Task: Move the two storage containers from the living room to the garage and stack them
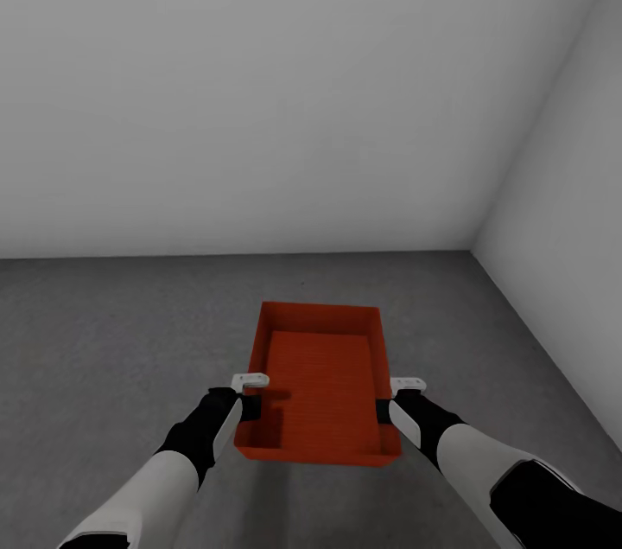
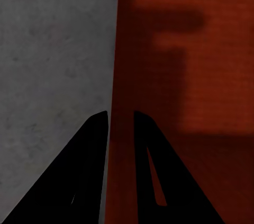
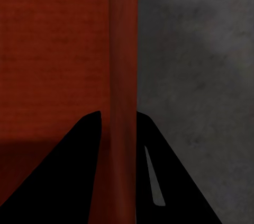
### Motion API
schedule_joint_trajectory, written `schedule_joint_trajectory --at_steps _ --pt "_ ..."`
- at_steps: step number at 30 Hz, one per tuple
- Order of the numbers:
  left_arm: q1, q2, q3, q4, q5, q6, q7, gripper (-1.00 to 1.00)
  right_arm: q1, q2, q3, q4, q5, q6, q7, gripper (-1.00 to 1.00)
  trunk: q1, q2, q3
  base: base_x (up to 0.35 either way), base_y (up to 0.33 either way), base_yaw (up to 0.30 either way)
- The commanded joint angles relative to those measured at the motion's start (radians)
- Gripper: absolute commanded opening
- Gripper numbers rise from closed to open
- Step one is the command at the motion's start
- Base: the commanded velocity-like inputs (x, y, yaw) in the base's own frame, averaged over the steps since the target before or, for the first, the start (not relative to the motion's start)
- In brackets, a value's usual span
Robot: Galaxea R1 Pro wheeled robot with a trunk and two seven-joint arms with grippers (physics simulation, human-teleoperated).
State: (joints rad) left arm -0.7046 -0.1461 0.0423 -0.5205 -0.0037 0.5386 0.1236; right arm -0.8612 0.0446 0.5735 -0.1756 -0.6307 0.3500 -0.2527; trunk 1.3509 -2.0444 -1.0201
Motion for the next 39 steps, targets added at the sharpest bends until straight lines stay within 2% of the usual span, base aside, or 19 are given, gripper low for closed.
schedule_joint_trajectory --at_steps 1,18,39 --pt "-0.001 -0.001 0.013 -0.012 -0.038 0.009 0.068 -1.00 0.001 0.000 0.057 -0.002 -0.047 0.001 -0.005 -1.00 0.004 -0.008 -0.004 0.000 0.000 0.000" --pt "-0.001 -0.001 0.013 -0.013 -0.039 0.009 0.069 -1.00 0.001 0.000 0.057 -0.002 -0.047 0.001 -0.005 -1.00 0.008 -0.015 -0.009 0.000 0.000 0.000" --pt "-0.001 -0.001 0.013 -0.013 -0.039 0.009 0.070 -1.00 0.001 0.000 0.057 -0.002 -0.047 0.001 -0.005 -1.00 0.008 -0.015 -0.041 0.000 0.000 0.000"
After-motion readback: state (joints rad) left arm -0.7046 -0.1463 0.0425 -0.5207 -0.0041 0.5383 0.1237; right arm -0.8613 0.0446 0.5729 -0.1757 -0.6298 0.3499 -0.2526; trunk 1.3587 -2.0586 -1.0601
